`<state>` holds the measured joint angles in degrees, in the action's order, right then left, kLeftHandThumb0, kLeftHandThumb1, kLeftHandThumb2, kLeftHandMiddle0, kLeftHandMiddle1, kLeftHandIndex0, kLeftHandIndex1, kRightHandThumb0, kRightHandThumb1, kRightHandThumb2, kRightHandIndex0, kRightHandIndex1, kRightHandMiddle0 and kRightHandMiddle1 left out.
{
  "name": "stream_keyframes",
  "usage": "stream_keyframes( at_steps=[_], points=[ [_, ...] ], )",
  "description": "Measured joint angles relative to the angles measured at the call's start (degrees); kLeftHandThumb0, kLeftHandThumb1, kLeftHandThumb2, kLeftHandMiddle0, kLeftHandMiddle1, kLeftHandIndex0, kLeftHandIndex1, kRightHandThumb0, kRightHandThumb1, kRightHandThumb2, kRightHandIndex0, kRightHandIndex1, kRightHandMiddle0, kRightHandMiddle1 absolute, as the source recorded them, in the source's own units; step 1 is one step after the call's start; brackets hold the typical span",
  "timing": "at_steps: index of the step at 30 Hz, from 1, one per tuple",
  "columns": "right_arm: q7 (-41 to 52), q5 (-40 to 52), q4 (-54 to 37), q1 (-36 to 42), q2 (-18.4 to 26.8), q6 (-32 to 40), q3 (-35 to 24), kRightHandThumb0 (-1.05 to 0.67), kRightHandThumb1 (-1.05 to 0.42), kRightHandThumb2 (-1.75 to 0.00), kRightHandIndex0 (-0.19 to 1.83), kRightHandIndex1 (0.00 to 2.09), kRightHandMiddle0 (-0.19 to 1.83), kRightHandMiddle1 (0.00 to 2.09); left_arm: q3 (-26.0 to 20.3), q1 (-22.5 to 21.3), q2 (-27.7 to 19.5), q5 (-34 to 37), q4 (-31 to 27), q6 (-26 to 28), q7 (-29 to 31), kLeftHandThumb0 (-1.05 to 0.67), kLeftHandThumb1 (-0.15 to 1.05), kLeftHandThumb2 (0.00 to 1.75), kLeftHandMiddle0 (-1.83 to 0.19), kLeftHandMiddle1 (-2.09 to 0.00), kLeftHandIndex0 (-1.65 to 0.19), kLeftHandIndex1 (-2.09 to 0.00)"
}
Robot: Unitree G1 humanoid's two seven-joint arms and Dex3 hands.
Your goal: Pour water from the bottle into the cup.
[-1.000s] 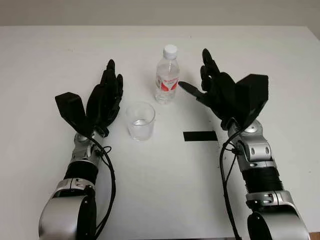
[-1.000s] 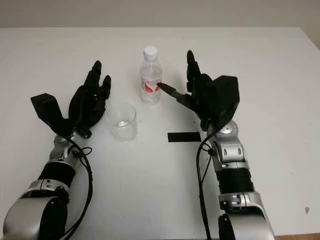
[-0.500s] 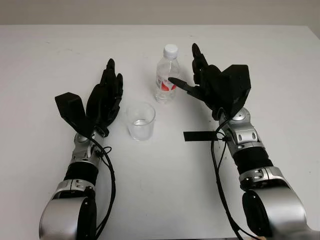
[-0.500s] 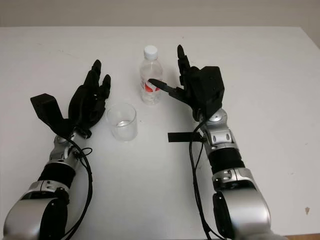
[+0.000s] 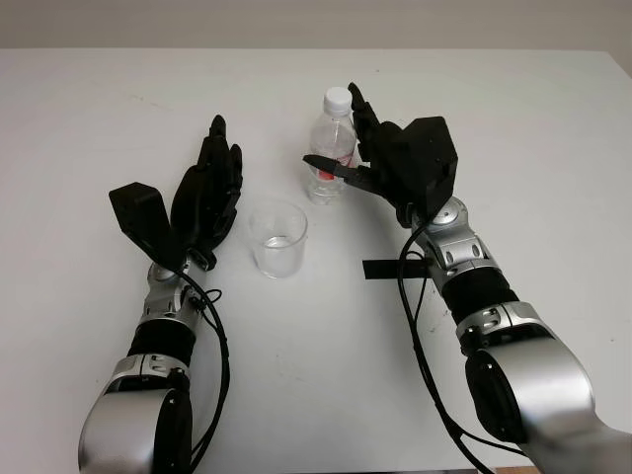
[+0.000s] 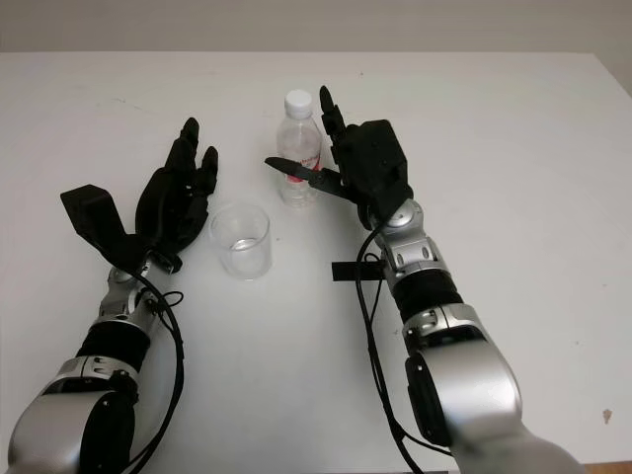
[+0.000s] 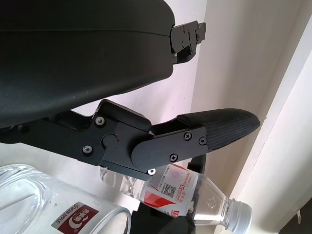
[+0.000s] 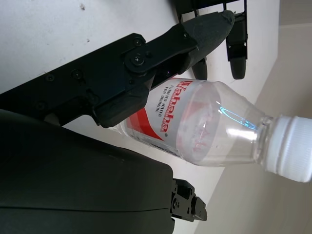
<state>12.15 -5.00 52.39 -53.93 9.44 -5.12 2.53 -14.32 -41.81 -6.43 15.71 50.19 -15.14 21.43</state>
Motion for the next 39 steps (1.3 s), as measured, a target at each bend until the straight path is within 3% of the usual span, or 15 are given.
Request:
stream_keyframes(
  at_steps=[9, 12, 13, 14, 15, 16, 18, 20, 23, 29, 39],
  points=[
    [-2.4, 0.7, 6.1, -3.2, -2.3, -2.2, -1.0, -0.97, -0.87, -0.04, -0.19, 0.0, -0.19, 0.0, 0.0, 0.6, 0.3, 0.1, -1.3, 0.0, -0.5, -0.83, 1.05, 0.65, 0.19, 0.0, 0.19, 0.0],
    [-7.6, 2.2, 8.6, -3.4, -4.4, -3.6, -3.2, -0.87, -0.86, -0.05, -0.08, 0.06, -0.02, 0.09, 0.0, 1.0, 0.3, 0.1, -1.8, 0.0, -0.3, -0.84, 1.05, 0.65, 0.19, 0.0, 0.19, 0.0],
    [-9.4, 2.7, 9.4, -3.5, -5.1, -4.0, -3.9, -0.82, -0.86, -0.05, 0.05, 0.13, 0.1, 0.16, 0.0, 1.1, 0.3, 0.1, -2.0, 0.0, -0.3, -0.84, 1.05, 0.65, 0.19, 0.0, 0.19, 0.0],
    [-11.1, 3.0, 10.2, -3.6, -5.6, -4.1, -4.6, -0.8, -0.86, -0.05, 0.1, 0.25, 0.14, 0.32, 0.0, 1.2, 0.3, 0.1, -2.2, 0.1, -0.4, -0.84, 1.05, 0.65, 0.19, 0.0, 0.19, 0.0],
    [-12.5, 3.2, 10.9, -3.7, -6.0, -4.2, -5.2, -0.77, -0.86, -0.05, 0.06, 0.59, 0.08, 0.7, 0.0, 1.3, 0.3, 0.1, -2.3, 0.1, -0.4, -0.84, 1.05, 0.65, 0.19, 0.0, 0.19, 0.0],
    [-13.5, 3.4, 11.8, -4.0, -6.3, -4.2, -5.7, -0.73, -0.87, -0.05, 0.01, 1.07, 0.01, 1.18, 0.0, 1.5, 0.3, 0.1, -2.6, 0.1, -0.4, -0.83, 1.05, 0.66, 0.19, 0.0, 0.19, 0.0],
    [-14.8, 4.4, 13.0, -4.3, -6.7, -4.2, -6.9, -0.66, -0.88, -0.05, 0.1, 1.46, 0.09, 1.56, 0.1, 1.7, 0.3, 0.1, -2.9, 0.1, -0.4, -0.83, 1.05, 0.66, 0.19, 0.0, 0.19, 0.0],
    [-15.3, 5.2, 14.0, -5.0, -6.8, -4.2, -8.1, -0.62, -0.9, -0.06, 0.31, 1.67, 0.27, 1.77, 0.0, 1.9, 0.3, 0.1, -3.1, 0.0, -0.3, -0.84, 1.05, 0.65, 0.19, 0.0, 0.19, 0.0],
    [-15.3, 5.3, 14.9, -5.1, -6.9, -4.6, -8.4, -0.61, -0.94, -0.06, 0.54, 1.75, 0.45, 1.9, 0.0, 2.0, 0.3, 0.1, -3.3, 0.0, -0.4, -0.84, 1.05, 0.65, 0.19, 0.0, 0.19, 0.0],
    [-15.0, 4.8, 15.4, -5.1, -6.9, -5.0, -8.3, -0.55, -1.02, -0.07, 0.87, 1.85, 0.67, 1.95, 0.1, 2.1, 0.3, 0.1, -3.5, 0.1, -0.5, -0.84, 1.05, 0.65, 0.19, 0.0, 0.19, 0.0],
    [-13.1, 4.6, 15.4, -5.1, -7.0, -5.2, -8.0, -0.53, -1.05, -0.12, 0.97, 1.95, 0.76, 2.09, 0.1, 2.1, 0.3, 0.1, -3.5, 0.1, -0.7, -0.83, 1.05, 0.64, 0.19, 0.0, 0.19, 0.0]
  ],
)
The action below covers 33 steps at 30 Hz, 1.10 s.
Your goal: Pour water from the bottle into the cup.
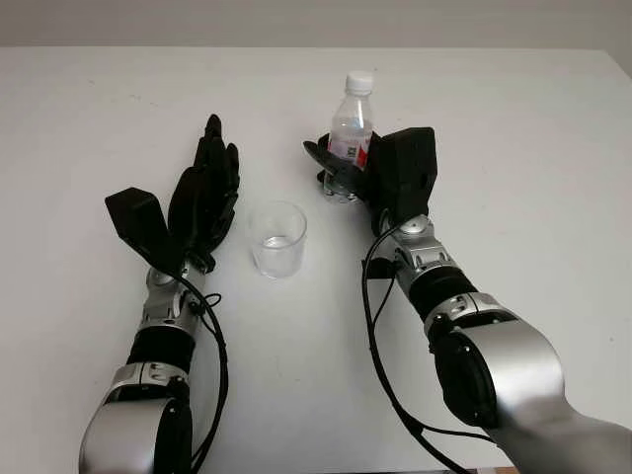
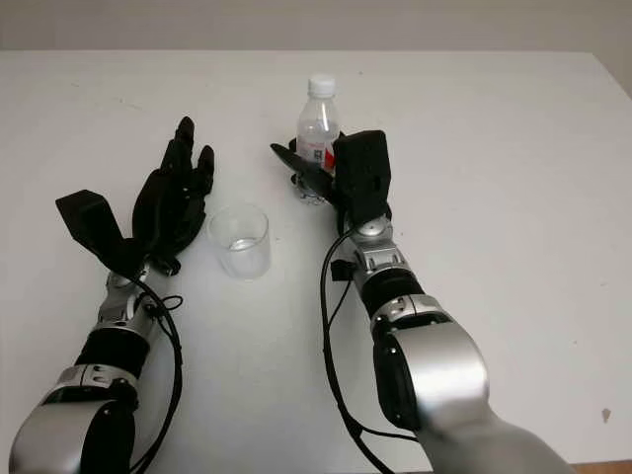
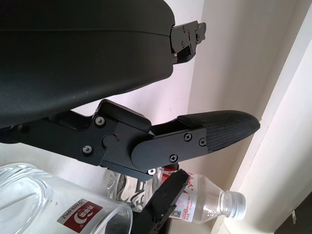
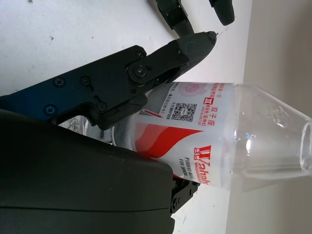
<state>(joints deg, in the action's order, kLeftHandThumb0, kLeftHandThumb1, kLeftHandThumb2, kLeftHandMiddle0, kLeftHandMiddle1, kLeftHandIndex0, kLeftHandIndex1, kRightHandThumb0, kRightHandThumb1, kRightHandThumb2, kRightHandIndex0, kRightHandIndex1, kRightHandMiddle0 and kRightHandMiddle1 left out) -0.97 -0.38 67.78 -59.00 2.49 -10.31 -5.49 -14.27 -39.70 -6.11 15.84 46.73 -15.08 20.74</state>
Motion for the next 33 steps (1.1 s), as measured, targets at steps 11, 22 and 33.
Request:
stream_keyframes(
  at_steps=[11, 22, 33],
  points=[
    [-3.0, -8.1, -0.9, 0.5, 3.4, -4.2, 5.4, -0.47, -1.05, -0.42, 1.48, 2.09, 1.22, 2.09, 0.2, -0.1, 0.0, 0.1, 0.0, 0.0, 0.1, -0.83, 1.05, 0.64, 0.19, 0.0, 0.19, 0.0],
    [-14.3, -26.6, -6.4, 1.5, 15.2, -11.4, 17.1, -0.51, -1.05, -0.46, 1.35, 2.09, 0.94, 2.09, 0.1, -0.6, -0.1, 0.0, 0.7, 0.0, 0.1, -0.84, 1.05, 0.62, 0.19, 0.0, 0.19, 0.0],
    [-21.6, -37.0, -10.3, 2.5, 21.9, -15.4, 23.8, -0.51, -1.05, -0.4, 1.23, 2.09, 0.77, 2.09, 0.2, -0.6, -0.1, 0.0, 0.7, 0.1, 0.0, -0.84, 1.05, 0.62, 0.19, 0.0, 0.19, 0.0]
  ],
)
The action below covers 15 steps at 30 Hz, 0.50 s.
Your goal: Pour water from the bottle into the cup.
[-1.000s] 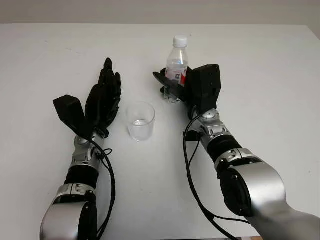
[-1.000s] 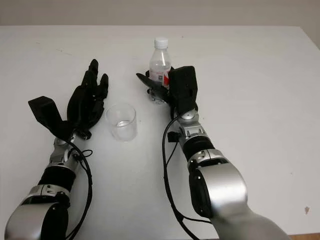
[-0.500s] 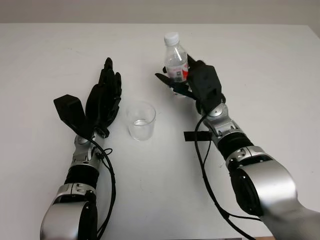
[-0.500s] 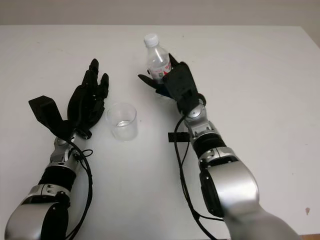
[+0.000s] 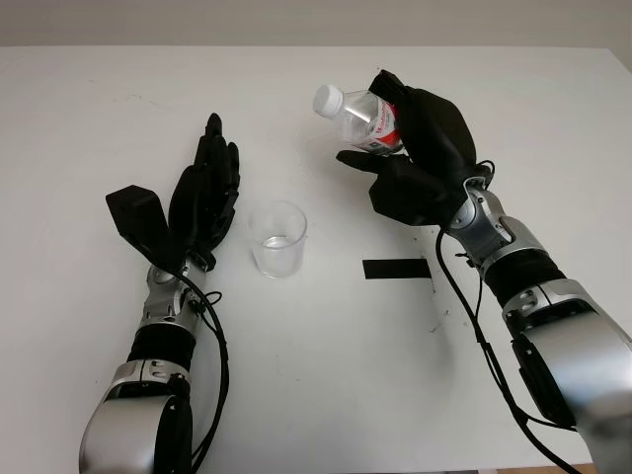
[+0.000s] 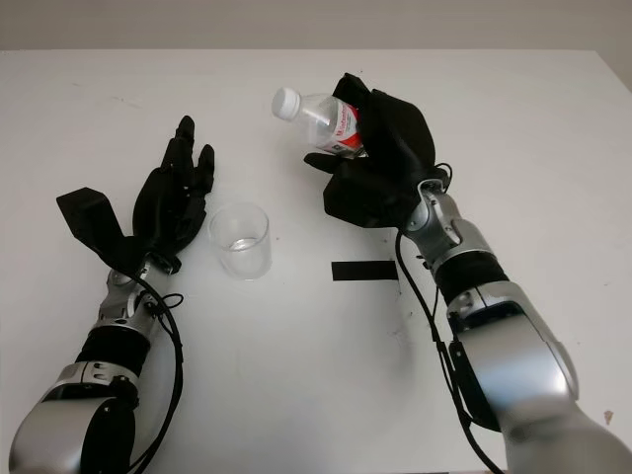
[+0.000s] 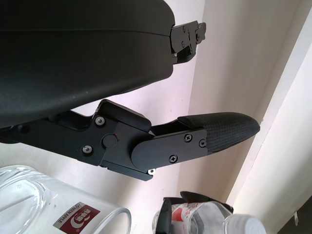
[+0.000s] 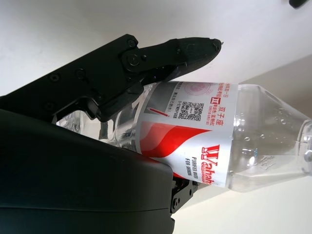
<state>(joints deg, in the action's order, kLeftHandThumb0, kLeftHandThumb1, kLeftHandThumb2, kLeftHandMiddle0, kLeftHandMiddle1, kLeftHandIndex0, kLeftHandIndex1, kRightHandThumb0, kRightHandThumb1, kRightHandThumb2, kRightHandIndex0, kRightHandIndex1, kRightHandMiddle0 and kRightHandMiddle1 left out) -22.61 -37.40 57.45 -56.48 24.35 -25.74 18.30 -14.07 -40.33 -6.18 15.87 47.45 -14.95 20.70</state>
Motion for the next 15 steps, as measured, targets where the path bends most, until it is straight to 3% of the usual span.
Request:
stream_keyframes(
  at_steps=[15],
  points=[
    [-5.6, -8.9, -4.8, 0.3, 4.3, -2.4, 5.6, -0.51, -1.05, -0.4, 1.19, 2.09, 0.7, 2.09, 0.1, 0.1, 0.1, -0.4, -0.3, -0.1, -0.4, -0.85, 1.05, 0.63, 0.19, 0.0, 0.19, 0.0]
  ],
)
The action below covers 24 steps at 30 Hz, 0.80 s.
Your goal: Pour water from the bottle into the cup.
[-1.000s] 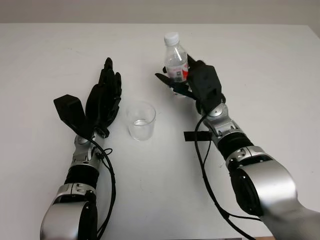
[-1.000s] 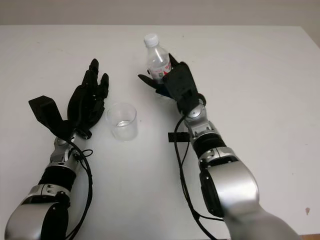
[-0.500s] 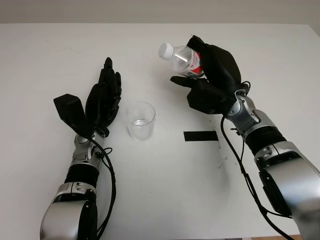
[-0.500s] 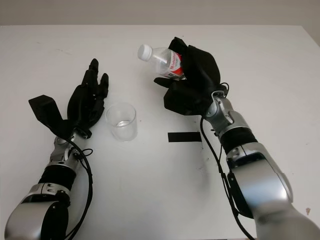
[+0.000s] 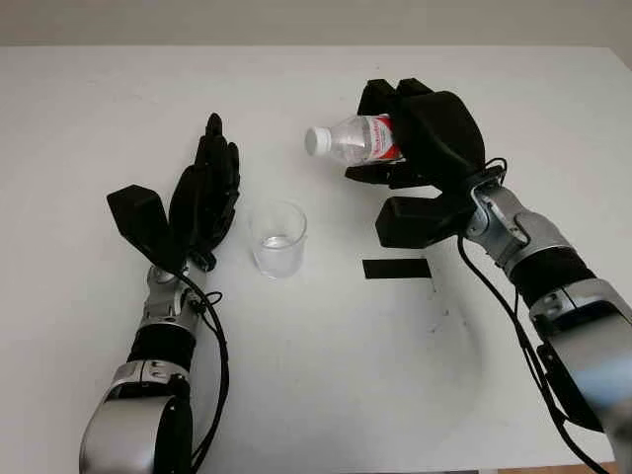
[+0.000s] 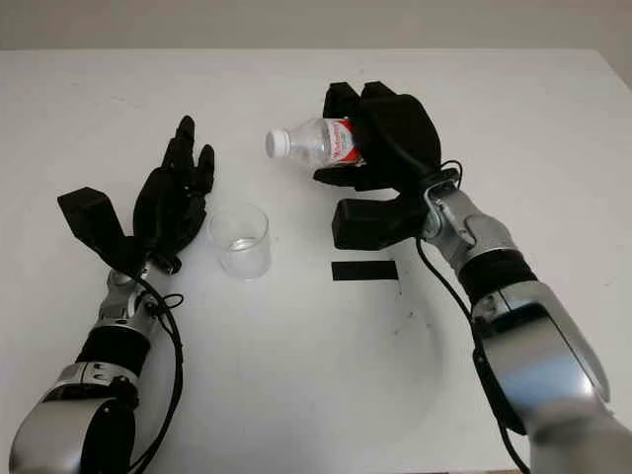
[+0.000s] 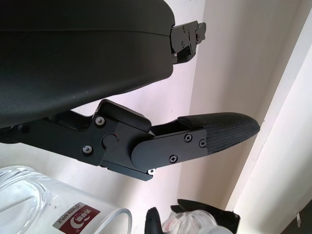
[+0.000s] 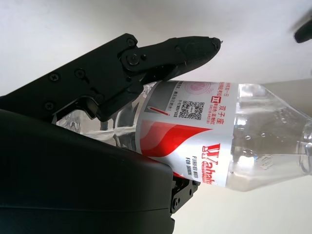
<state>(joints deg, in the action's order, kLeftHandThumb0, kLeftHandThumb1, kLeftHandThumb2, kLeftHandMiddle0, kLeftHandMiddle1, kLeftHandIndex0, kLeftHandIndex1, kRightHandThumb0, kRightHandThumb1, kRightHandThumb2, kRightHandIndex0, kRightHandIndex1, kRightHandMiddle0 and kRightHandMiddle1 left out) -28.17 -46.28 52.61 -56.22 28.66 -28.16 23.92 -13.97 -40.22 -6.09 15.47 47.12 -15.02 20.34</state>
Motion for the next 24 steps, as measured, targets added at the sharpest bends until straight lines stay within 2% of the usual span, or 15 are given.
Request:
stream_keyframes(
  at_steps=[14, 24],
  points=[
    [-0.6, -1.7, -5.2, 0.4, 1.1, -2.1, 0.9, -0.5, -1.05, -0.36, 1.21, 2.09, 0.77, 2.09, 0.0, -0.1, 0.4, 0.0, 0.0, -0.1, -0.3, -0.85, 1.05, 0.63, 0.19, 0.0, 0.19, 0.0],
    [-5.1, -8.1, -5.9, 0.1, 2.1, -2.5, 3.3, -0.53, -1.05, -0.35, 1.25, 2.09, 0.85, 2.09, -0.1, -0.1, 0.5, 0.0, 0.0, -0.1, -0.4, -0.84, 1.05, 0.63, 0.19, 0.0, 0.19, 0.0]
  ],
)
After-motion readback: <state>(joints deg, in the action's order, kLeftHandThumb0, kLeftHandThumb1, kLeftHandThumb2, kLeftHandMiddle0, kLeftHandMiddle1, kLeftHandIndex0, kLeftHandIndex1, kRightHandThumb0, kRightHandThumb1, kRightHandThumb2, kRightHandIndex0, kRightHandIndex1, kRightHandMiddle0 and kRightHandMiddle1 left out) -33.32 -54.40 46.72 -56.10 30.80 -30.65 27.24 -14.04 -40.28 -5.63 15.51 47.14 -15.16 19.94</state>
